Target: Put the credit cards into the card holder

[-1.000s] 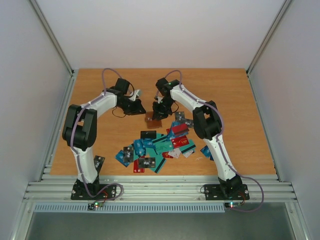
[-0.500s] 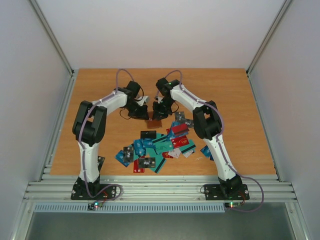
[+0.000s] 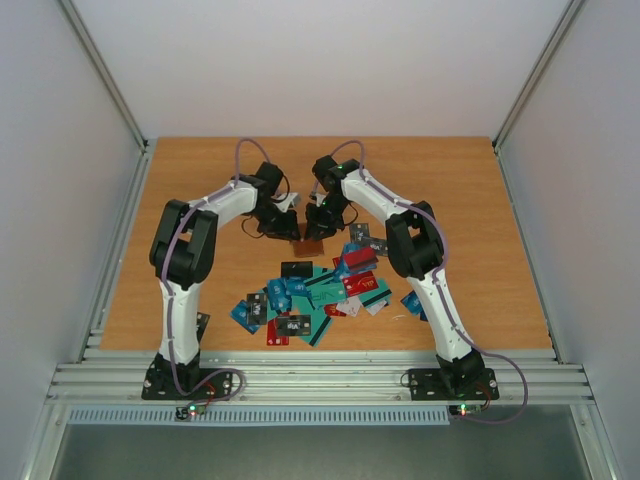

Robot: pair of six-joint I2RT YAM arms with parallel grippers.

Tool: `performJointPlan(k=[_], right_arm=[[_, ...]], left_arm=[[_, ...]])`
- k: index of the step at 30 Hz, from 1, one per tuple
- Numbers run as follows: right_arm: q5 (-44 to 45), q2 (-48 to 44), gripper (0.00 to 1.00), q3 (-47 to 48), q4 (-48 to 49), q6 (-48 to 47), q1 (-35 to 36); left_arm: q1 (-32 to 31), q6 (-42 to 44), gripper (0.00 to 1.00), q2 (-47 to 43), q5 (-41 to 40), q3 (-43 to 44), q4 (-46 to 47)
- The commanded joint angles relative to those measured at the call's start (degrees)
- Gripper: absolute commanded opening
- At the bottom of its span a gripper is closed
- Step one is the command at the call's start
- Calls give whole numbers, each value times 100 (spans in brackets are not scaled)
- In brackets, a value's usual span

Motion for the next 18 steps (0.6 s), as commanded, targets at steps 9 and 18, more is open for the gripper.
performJointPlan(k=[9, 18], right_arm=[[468, 683, 25, -243, -169, 35, 2], [482, 671, 24, -280, -164, 44, -9]], left_arm=[[-70, 328, 20, -153, 1356, -749, 1087], [-69, 378, 49, -899, 852, -847, 1003]])
